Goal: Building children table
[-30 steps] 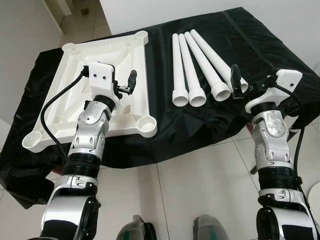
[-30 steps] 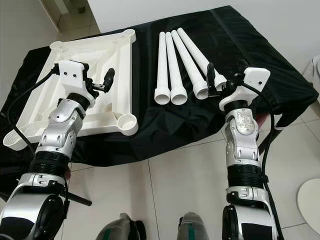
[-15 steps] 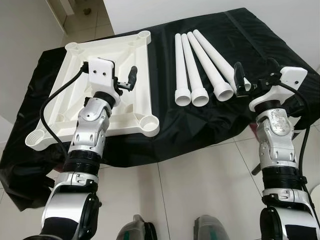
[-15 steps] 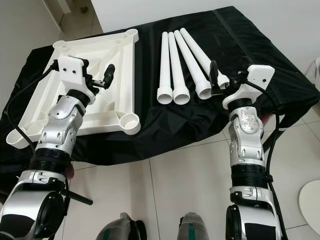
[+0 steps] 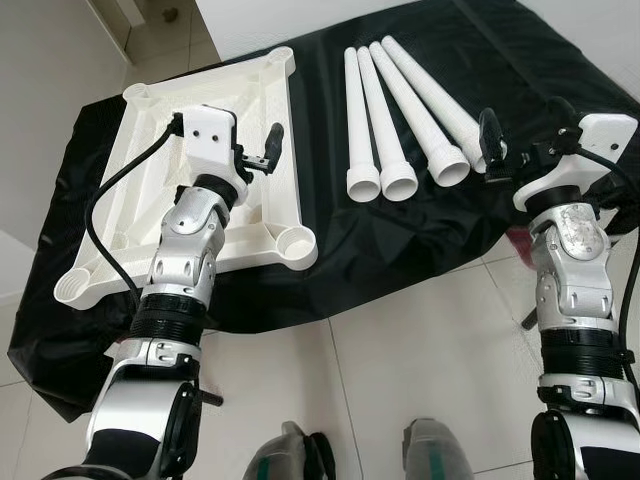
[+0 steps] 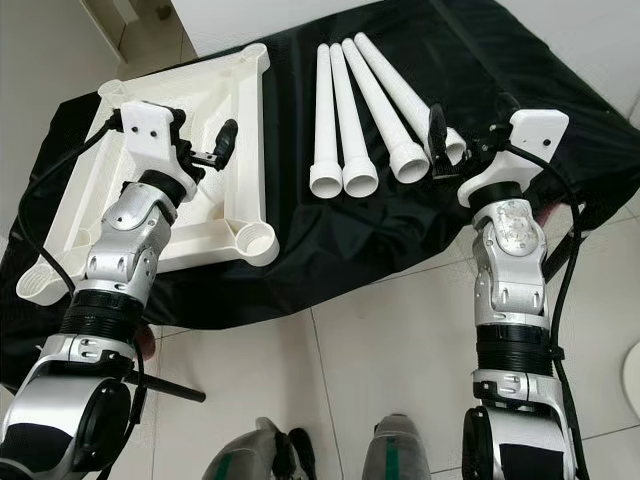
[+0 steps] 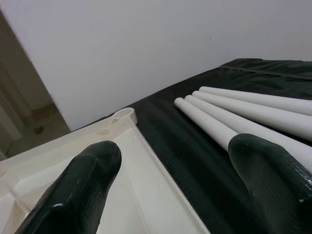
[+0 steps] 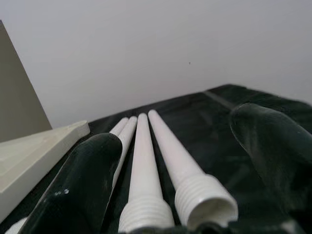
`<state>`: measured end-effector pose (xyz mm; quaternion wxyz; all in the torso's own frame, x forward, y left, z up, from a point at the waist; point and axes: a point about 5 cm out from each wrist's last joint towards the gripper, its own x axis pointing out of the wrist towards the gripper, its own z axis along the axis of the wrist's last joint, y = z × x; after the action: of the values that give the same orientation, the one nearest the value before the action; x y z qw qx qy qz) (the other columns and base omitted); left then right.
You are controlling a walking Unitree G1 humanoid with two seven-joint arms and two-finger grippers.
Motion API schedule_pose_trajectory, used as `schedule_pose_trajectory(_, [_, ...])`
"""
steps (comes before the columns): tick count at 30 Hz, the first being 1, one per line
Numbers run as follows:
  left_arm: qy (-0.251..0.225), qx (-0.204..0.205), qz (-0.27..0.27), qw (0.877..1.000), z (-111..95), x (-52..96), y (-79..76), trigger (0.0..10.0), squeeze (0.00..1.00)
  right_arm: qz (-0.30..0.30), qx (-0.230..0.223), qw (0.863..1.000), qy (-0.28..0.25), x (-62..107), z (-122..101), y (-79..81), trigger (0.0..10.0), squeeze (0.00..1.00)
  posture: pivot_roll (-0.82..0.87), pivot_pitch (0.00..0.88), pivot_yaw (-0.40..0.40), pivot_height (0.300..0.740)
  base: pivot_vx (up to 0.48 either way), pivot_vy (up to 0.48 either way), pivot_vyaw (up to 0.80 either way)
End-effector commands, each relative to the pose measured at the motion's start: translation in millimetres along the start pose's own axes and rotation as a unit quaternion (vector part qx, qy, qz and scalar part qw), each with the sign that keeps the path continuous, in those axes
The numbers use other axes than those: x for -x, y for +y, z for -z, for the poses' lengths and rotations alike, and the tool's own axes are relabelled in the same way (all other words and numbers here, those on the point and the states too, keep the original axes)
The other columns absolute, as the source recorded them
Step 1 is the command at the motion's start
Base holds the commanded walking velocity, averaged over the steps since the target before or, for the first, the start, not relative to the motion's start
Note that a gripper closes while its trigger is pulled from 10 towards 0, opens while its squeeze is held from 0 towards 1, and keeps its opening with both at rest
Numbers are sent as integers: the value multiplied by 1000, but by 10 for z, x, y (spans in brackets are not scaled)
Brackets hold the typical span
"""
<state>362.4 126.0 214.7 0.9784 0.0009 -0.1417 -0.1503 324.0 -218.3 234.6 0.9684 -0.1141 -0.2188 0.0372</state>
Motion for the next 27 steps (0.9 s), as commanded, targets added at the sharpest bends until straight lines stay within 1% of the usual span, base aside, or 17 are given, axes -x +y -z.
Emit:
schedule_pose_trajectory(1, [5,-1,-3,1000,2,16,51,10000,0,-17,-10,1000,-1,1,-6,100,10000,0,-235,151,289,740,0,0,0])
schedule_pose_trajectory(7, [11,-7,5,1000,-7,39,64,10000,0,-12,-15,1000,6,33,-14,119,10000,0,-219,161,312,740,0,0,0])
schedule_pose_trajectory(10, [14,-8,7,1000,-2,39,63,10000,0,-10,-13,1000,7,38,-7,110,10000,0,-219,159,309,740,0,0,0])
schedule_pose_trajectory(13, [15,-10,7,1000,11,38,62,10000,0,-4,-14,1000,8,34,4,113,10000,0,-223,130,272,740,0,0,0])
schedule_pose_trajectory(17, [19,-9,1,1000,51,49,80,10000,0,9,-23,1000,6,22,7,122,10000,0,-224,109,247,740,0,0,0])
schedule_pose_trajectory(21, [23,-16,0,1000,96,62,94,10000,0,22,-34,999,3,-8,14,176,10000,0,-213,86,216,740,0,0,0])
schedule_pose_trajectory(22, [21,-17,-5,1000,96,70,97,10000,0,31,-44,999,6,-22,28,216,10000,0,-199,76,176,740,0,0,0])
schedule_pose_trajectory(23, [21,-17,-5,1000,96,70,97,10000,0,31,-44,999,6,-22,28,216,10000,0,-199,76,176,740,0,0,0])
schedule_pose_trajectory(24, [18,-17,-11,1000,96,81,104,10000,0,37,-55,998,10,-27,52,250,10000,0,-193,76,155,740,0,0,0])
schedule_pose_trajectory(25, [18,-17,-11,1000,96,81,104,10000,0,37,-55,998,10,-27,52,250,10000,0,-193,76,155,740,0,0,0])
schedule_pose_trajectory(27, [16,-11,-13,1000,108,91,94,10000,0,40,-69,997,19,-30,91,276,10000,0,-184,73,133,740,0,0,0])
